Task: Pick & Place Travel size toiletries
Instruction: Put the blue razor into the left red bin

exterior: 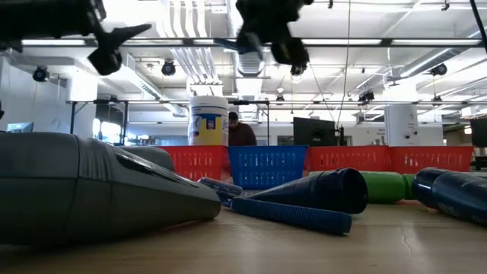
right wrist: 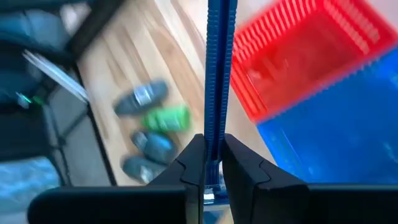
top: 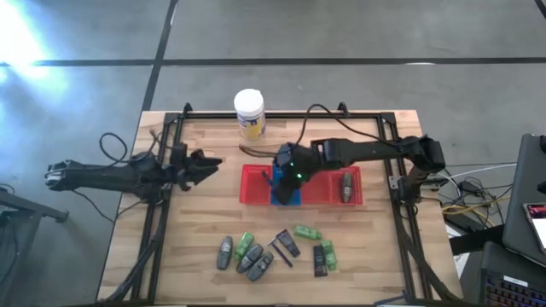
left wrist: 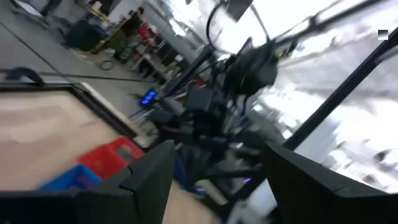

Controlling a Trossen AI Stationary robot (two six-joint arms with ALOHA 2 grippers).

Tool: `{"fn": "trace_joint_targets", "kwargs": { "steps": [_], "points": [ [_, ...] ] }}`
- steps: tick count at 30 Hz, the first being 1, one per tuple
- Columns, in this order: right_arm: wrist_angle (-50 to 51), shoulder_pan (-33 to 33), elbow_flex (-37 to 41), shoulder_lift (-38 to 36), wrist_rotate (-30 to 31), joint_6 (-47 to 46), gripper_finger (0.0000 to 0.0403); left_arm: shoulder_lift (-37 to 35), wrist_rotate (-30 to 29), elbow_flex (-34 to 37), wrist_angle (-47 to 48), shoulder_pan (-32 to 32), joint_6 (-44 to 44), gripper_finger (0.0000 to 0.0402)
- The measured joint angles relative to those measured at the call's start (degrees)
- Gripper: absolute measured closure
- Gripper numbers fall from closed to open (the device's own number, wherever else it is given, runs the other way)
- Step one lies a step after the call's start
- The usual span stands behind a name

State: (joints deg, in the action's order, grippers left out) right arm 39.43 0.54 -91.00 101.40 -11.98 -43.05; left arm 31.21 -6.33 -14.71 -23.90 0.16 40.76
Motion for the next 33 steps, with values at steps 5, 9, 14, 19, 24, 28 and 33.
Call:
{"fn": "trace_joint_targets", "kwargs": {
  "steps": [5, 9, 14, 19, 24, 28, 33],
  "points": [
    [-6.5, 1.1, -1.1, 0.9, 0.0, -1.3, 0.0369, 9.6, -0.3, -3.7, -3.5, 0.0, -1.6, 0.0154],
    [-10.3, 1.0, -1.2, 0.8, 2.0, -2.4, 0.0369, 16.0, -0.5, -3.8, -17.2, 0.1, -0.5, 0.0154],
    [-13.2, 1.3, -1.6, 0.4, 4.0, -4.6, 0.0369, 21.2, -2.4, -4.1, -26.7, 0.8, 4.9, 0.0154],
    [-15.6, 1.4, -1.6, 0.4, 4.1, -7.1, 0.0369, 24.6, -2.7, -5.4, -27.0, 0.8, 6.3, 0.0154],
    [-16.1, 1.6, -1.6, 0.4, 4.1, -8.3, 0.0369, 28.0, -2.4, -9.0, -26.6, 0.9, 5.0, 0.0154],
    [-16.2, 1.6, -1.6, 0.4, 4.1, -8.3, 0.0369, 30.3, -2.3, -11.4, -26.0, 1.1, 3.0, 0.0154],
    [-16.3, 1.6, -1.6, 0.4, 4.0, -8.3, 0.0369, 32.1, -1.7, -12.6, -26.2, 1.2, 2.9, 0.0154]
  ]
}}
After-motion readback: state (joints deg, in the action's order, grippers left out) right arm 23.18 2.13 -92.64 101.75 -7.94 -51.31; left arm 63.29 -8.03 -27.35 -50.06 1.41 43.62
